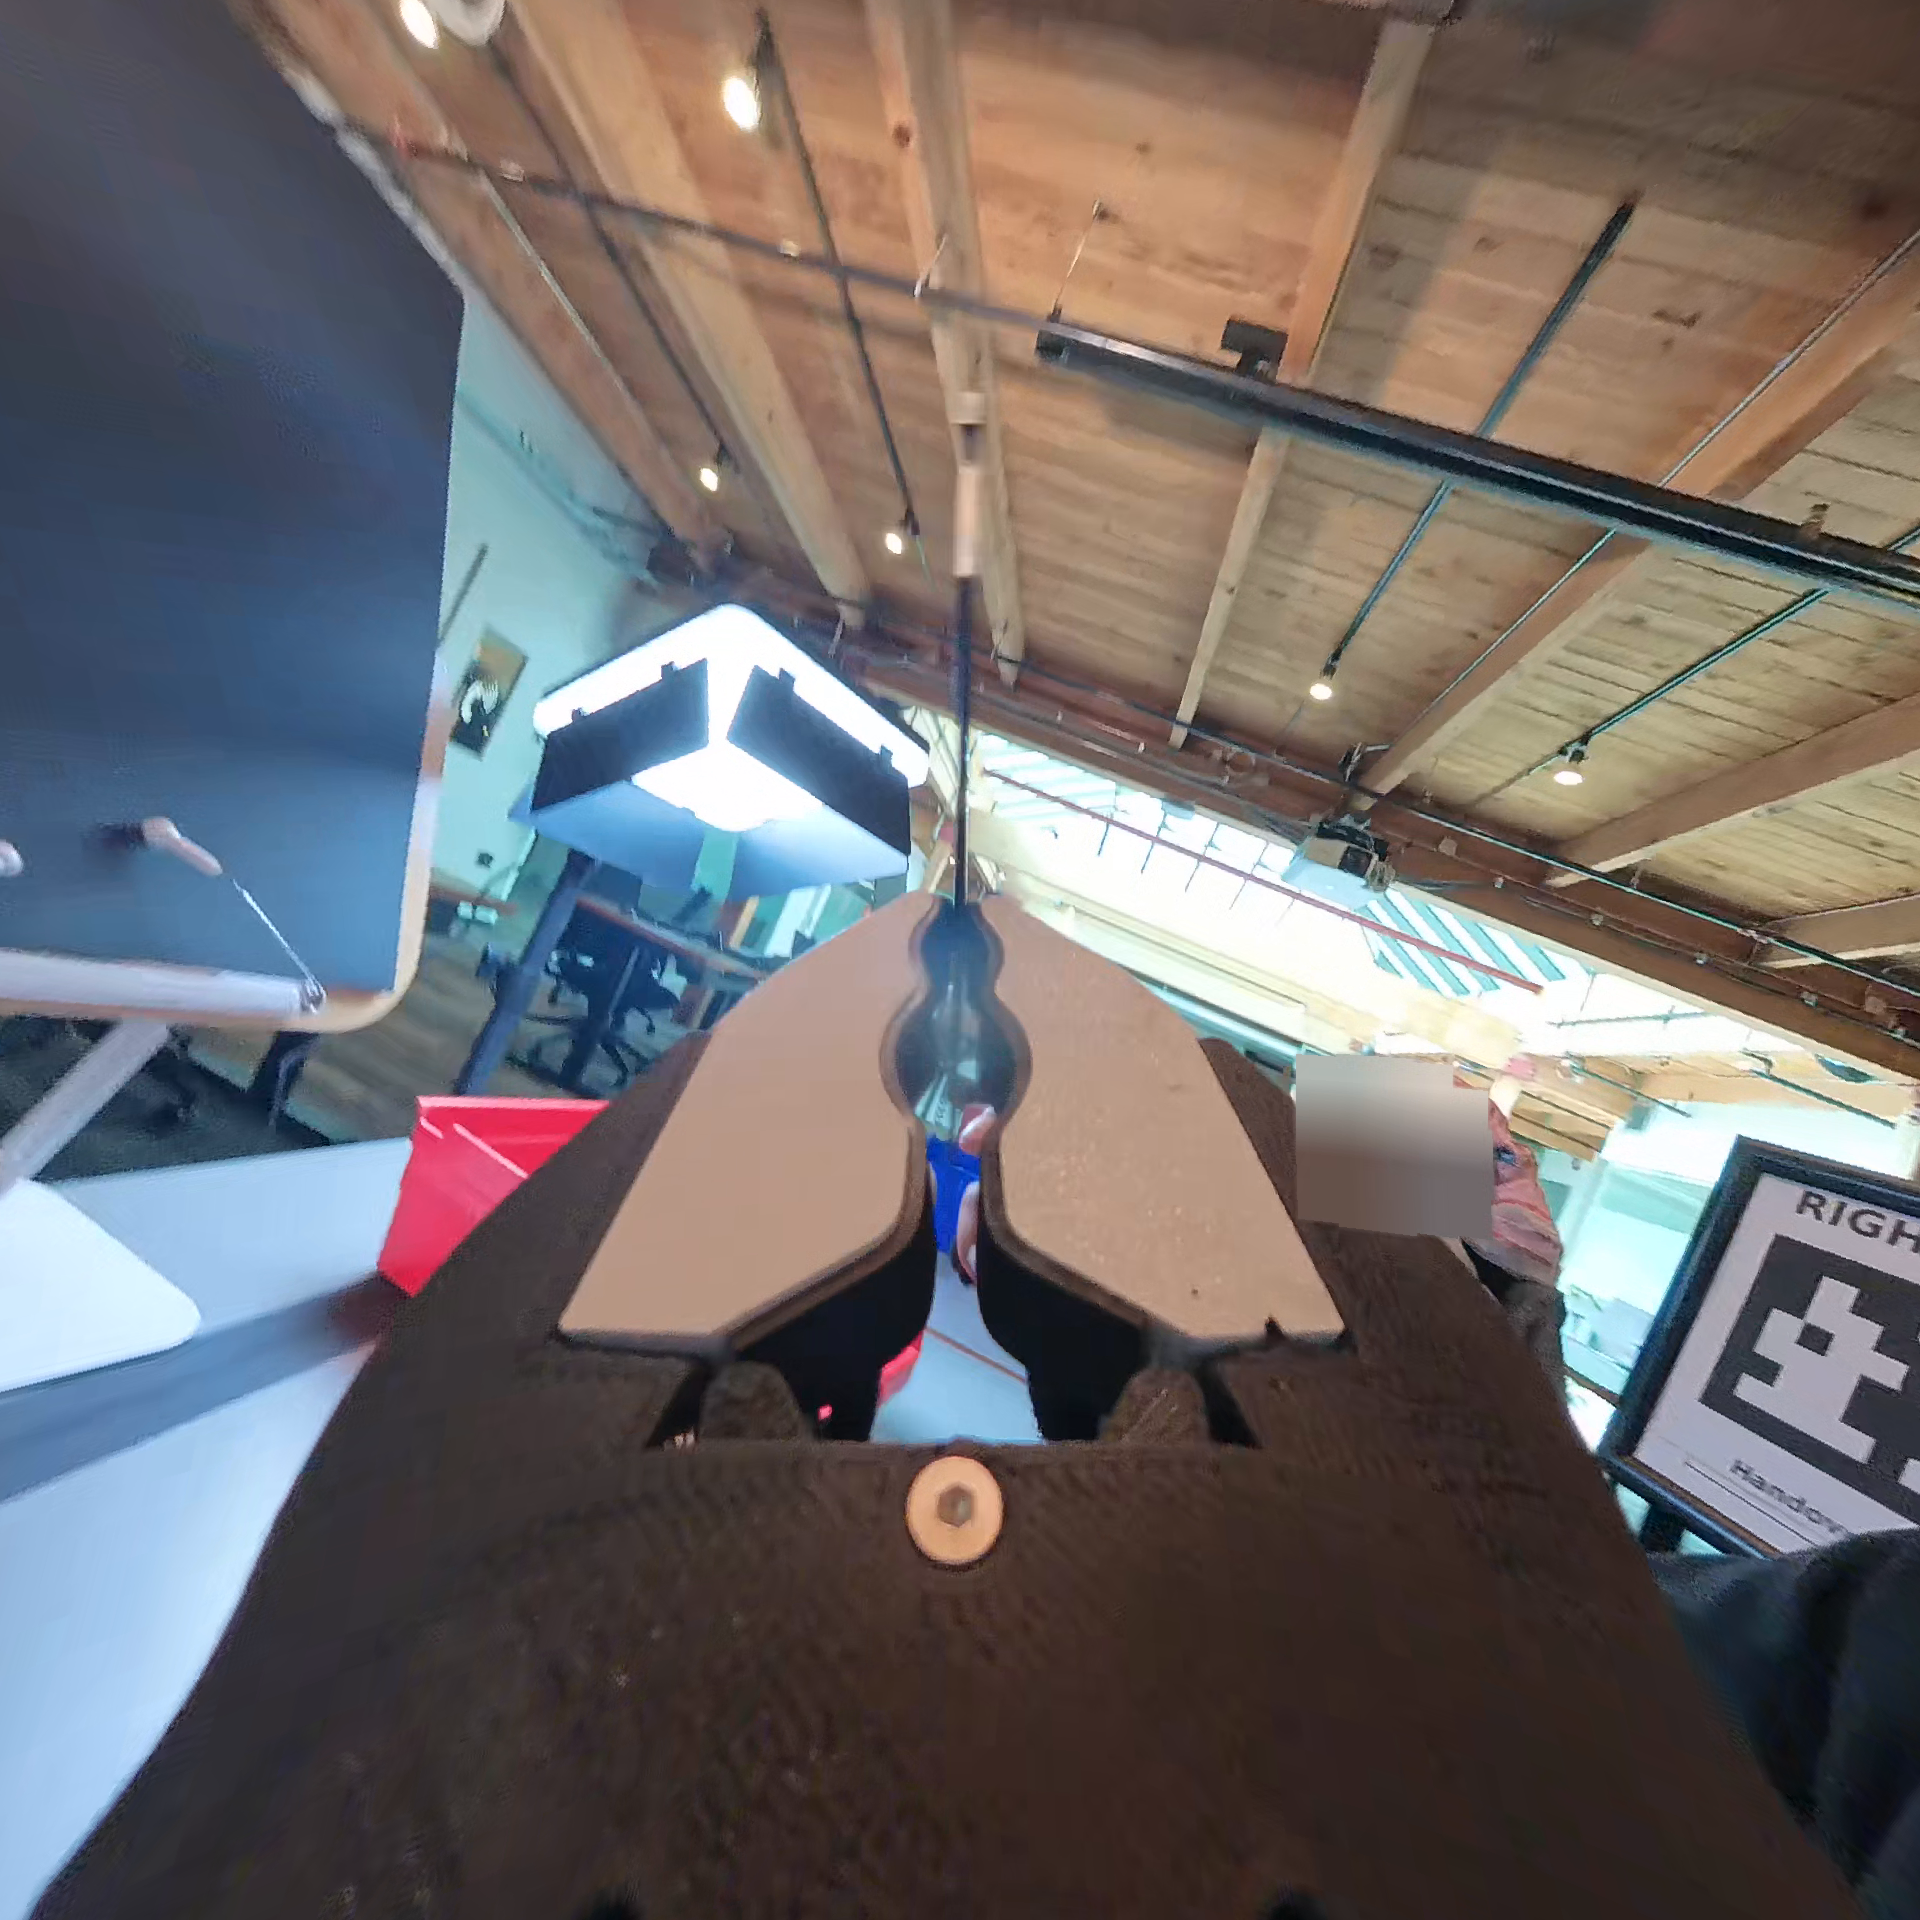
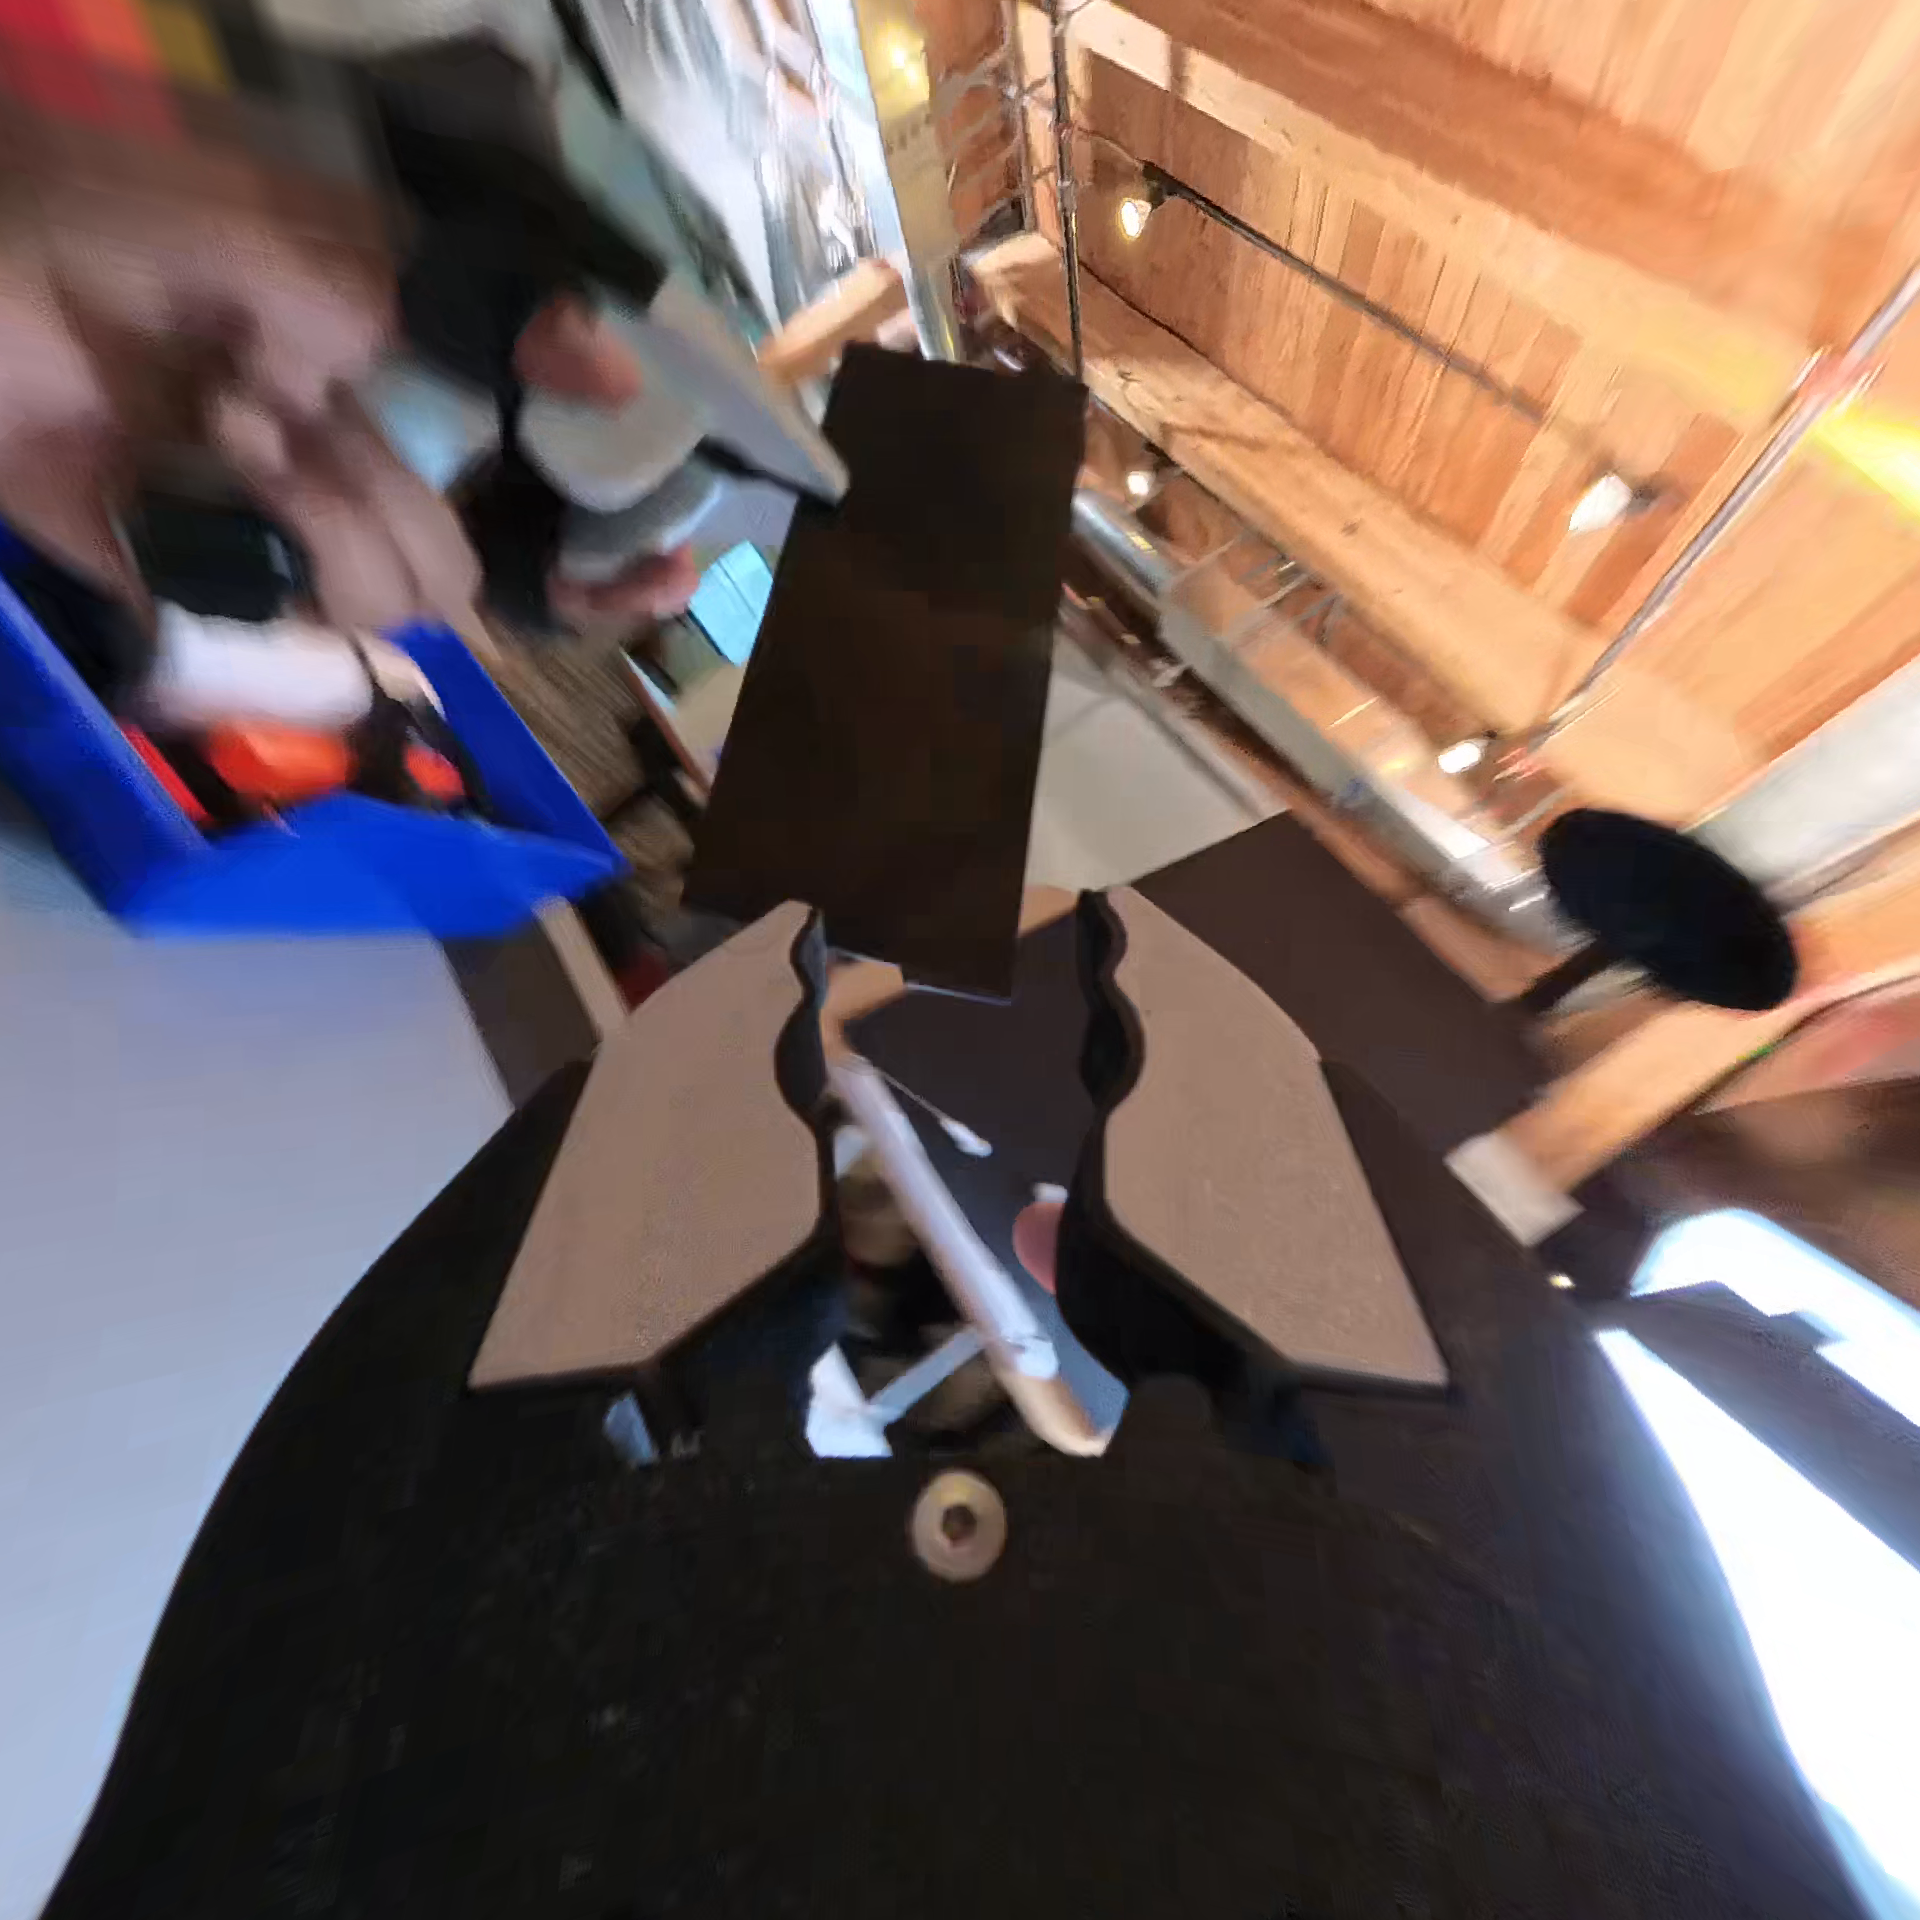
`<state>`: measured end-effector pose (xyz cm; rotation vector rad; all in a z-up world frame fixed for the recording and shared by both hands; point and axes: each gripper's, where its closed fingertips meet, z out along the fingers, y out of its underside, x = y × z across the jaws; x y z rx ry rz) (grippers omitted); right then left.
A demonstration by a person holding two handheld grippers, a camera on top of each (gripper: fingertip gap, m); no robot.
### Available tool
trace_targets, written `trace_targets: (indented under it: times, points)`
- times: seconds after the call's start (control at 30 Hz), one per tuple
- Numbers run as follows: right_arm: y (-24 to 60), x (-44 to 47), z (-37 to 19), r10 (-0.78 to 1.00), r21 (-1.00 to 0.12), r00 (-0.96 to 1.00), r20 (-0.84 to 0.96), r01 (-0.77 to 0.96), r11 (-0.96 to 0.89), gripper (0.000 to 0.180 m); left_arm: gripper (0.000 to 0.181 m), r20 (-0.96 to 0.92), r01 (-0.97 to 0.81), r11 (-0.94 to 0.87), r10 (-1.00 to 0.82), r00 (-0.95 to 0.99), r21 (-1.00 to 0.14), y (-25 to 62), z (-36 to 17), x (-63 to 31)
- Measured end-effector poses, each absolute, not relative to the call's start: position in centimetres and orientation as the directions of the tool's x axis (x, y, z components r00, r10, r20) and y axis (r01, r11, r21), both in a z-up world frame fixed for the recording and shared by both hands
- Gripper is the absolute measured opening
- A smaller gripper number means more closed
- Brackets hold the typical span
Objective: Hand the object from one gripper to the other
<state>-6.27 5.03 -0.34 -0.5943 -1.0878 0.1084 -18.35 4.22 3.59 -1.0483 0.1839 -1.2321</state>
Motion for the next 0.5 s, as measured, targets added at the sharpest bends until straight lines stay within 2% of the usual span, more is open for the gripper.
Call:
trace_targets:
  times: [0.1,0.17,0.27,0.4,0.43,0.5]
  points:
    - [5.0,-6.0,0.7,0.771,-0.818,0.412,0.485,-0.097,0.567,0.054,0.002,0.33,0.716,0.027,-0.875,0.355,-0.698,2.8,5.1,-19.6]
    - [5.1,-6.1,0.7,0.94,-0.923,0.265,0.213,-0.26,0.283,0.056,0.001,0.286,0.737,0.06,-0.898,0.334,-0.673,1.8,5.9,-20.0]
    - [4.6,-7.1,-0.2,0.996,-0.933,0.009,-0.091,-0.351,-0.082,0.055,0.002,0.211,0.759,0.092,-0.933,0.291,-0.644,0.4,6.6,-19.6]
    - [2.5,-8.3,0.0,0.955,-0.88,-0.189,-0.227,-0.381,-0.285,0.052,0.002,0.194,0.742,0.078,-0.942,0.273,-0.666,0.2,6.1,-17.6]
    - [2.1,-8.4,0.1,0.948,-0.875,-0.213,-0.236,-0.379,-0.303,0.042,0.002,0.198,0.734,0.067,-0.943,0.268,-0.675,0.3,5.9,-17.0]
    - [1.8,-7.9,0.5,0.955,-0.876,-0.209,-0.21,-0.394,-0.279,0.003,0.002,0.211,0.711,0.051,-0.938,0.275,-0.701,0.8,5.3,-16.0]
